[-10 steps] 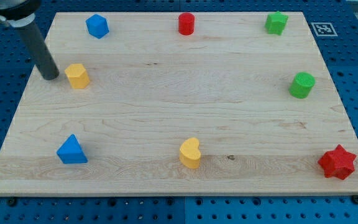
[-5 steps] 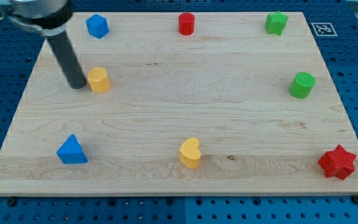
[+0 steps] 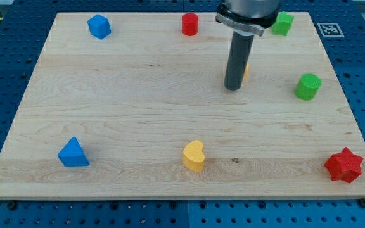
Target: Move the yellow hexagon diagonally left of the green circle
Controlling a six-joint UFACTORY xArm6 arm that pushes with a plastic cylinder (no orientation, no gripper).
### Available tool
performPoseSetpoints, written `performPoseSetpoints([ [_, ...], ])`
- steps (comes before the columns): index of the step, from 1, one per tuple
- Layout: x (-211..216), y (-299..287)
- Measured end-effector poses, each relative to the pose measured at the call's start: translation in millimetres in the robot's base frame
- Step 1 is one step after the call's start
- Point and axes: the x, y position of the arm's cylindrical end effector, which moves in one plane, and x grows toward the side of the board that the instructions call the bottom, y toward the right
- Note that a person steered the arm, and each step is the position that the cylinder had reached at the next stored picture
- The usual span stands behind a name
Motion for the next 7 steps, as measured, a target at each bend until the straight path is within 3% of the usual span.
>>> performPoseSetpoints([
  [2, -30.7, 3.2],
  [3, -28.1, 38.5],
  [5, -33.7, -1.7],
  [7, -91.7, 4.7],
])
